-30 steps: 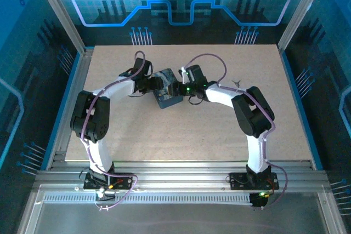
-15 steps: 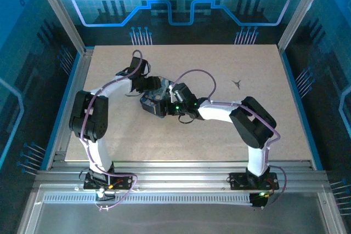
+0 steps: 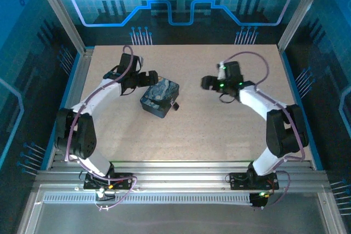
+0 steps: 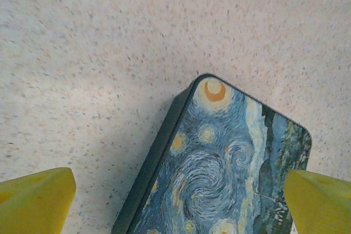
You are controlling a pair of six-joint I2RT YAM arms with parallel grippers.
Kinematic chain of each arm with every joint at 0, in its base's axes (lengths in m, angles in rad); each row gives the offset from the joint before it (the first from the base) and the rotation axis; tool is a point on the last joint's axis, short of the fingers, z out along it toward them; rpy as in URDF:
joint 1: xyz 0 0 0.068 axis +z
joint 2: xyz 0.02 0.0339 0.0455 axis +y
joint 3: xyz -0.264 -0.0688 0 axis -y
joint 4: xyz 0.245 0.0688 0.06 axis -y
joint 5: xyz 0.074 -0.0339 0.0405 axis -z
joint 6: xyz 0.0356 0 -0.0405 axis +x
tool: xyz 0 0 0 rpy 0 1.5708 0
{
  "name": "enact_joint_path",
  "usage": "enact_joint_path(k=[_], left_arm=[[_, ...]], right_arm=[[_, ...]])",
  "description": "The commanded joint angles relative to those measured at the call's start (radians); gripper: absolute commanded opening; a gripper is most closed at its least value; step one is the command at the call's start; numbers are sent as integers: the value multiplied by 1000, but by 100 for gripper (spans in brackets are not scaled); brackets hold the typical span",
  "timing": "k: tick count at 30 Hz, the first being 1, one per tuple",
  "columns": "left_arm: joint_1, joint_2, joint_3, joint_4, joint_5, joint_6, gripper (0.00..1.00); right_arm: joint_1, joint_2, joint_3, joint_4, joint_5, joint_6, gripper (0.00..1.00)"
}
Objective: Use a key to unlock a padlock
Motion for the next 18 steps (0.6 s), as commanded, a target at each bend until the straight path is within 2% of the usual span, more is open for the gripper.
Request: enact_joint_path(k=[1,5,8,10,18], left_arm=[[2,-82,-10,31,-85,93,99],[14,-108,-2,59,-210,18,99],[52,-74,78,-50,-85,19,97],[56,-70,72,-43,-19,19,92],[2,-136,-27,2,-51,8,89]], right_arm=[[-119,59,86,-175,90,-82,82],[-208,167,182,-234,131,-112,75],[-230,249,250,-254,151,-129,70],[-235,310,303,-281,148,-139,66],[-271,474,487,-433,157,-140,60]])
